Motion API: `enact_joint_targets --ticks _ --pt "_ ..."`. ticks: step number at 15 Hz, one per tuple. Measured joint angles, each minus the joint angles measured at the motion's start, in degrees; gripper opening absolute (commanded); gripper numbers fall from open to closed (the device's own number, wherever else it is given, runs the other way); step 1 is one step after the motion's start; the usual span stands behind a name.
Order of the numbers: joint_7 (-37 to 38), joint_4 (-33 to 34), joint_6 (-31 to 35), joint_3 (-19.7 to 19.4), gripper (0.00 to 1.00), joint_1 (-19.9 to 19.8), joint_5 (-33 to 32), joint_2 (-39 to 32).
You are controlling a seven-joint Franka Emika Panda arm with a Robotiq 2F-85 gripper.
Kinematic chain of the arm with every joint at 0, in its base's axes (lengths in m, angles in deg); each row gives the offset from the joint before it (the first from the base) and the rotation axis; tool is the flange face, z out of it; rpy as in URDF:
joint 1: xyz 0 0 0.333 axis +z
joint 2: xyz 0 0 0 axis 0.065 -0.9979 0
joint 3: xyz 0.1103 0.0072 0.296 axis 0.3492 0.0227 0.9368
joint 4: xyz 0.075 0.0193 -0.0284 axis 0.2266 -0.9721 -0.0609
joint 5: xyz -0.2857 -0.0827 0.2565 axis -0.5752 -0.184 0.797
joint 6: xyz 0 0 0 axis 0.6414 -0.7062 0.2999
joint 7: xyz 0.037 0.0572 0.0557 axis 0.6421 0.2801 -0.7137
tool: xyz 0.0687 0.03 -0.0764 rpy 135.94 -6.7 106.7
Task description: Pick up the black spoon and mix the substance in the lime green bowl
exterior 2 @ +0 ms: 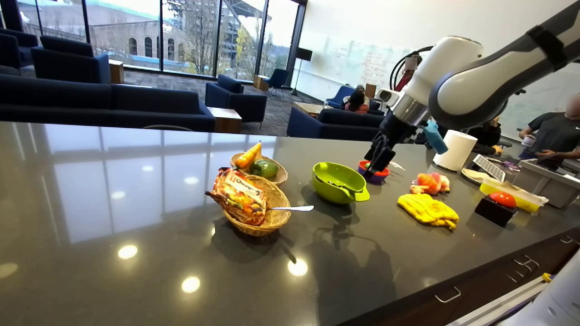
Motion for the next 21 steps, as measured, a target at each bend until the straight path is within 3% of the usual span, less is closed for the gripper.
enact_joint_targets --ticks 8,13,16,21 --pt "-3.82 0.02 1.26 0.42 1.00 1.25 -0.03 -2.02" --pt "-4.13 0.08 6.37 2.03 1.00 -0.38 -3.21 -6.65" --pt "-1.05 0.19 10.24 3.48 1.00 -4.27 -11.55 -10.24" --pt "13.66 0.20 12.19 3.44 1.00 -11.28 -36.69 -12.62"
